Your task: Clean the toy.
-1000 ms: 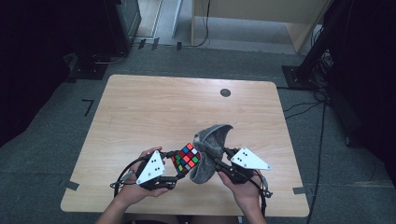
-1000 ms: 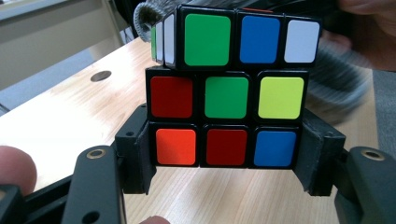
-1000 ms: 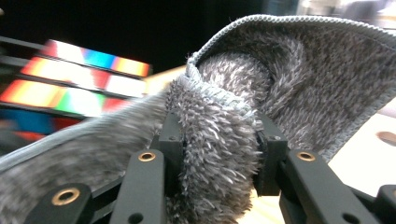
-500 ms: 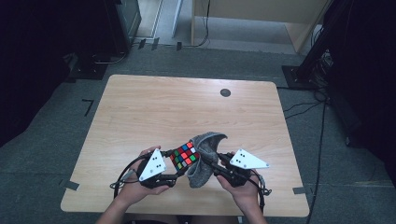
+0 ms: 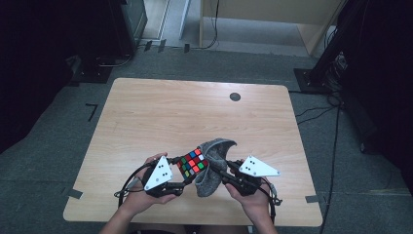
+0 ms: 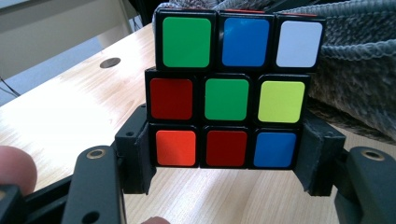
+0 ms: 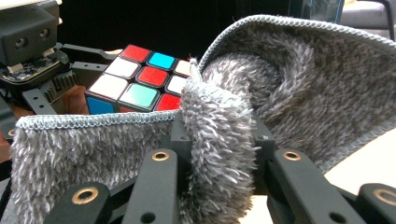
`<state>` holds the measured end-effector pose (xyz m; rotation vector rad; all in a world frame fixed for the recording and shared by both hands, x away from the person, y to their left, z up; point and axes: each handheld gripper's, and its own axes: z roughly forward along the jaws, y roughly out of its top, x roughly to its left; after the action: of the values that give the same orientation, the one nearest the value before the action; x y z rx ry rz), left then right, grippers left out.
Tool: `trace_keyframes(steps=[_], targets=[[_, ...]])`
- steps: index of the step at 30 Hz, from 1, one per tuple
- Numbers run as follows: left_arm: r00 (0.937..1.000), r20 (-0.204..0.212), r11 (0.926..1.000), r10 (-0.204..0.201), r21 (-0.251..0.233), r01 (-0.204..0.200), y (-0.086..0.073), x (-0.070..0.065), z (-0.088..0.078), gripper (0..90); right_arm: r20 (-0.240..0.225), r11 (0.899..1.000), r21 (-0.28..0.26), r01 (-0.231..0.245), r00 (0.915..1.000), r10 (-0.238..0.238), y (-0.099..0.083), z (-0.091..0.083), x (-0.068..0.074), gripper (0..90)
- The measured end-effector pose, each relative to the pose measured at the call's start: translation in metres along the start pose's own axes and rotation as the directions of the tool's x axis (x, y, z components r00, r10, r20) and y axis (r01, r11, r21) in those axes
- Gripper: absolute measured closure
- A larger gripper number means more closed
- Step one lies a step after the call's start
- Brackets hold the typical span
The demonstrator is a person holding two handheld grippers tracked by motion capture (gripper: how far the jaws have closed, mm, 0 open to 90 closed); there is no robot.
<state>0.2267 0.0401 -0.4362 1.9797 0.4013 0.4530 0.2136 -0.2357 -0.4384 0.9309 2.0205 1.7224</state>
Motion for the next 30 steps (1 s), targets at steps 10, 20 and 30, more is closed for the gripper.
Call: trace_keyframes(steps=[10,20,30], targets=[[0.9992,-0.028,0.9995,0.027,0.016,-0.027,0.0002,-0.0032,0.0016,34.4,0.030,1.000,0.020,0.000,0.9996,-0.001,0.0004,0.0005,0.0032,73.1],[0.9976,-0.054,0.9985,0.042,0.036,-0.040,-0.0005,-0.0041,0.0036,34.4,0.052,0.999,0.046,-0.029,0.9983,0.027,-0.0018,0.0031,0.0043,74.5],[0.9966,-0.079,0.9992,0.023,0.033,-0.021,-0.0013,0.0019,0.0012,34.4,0.068,0.999,0.042,-0.006,0.9977,0.003,0.0012,0.0012,0.0038,74.0]])
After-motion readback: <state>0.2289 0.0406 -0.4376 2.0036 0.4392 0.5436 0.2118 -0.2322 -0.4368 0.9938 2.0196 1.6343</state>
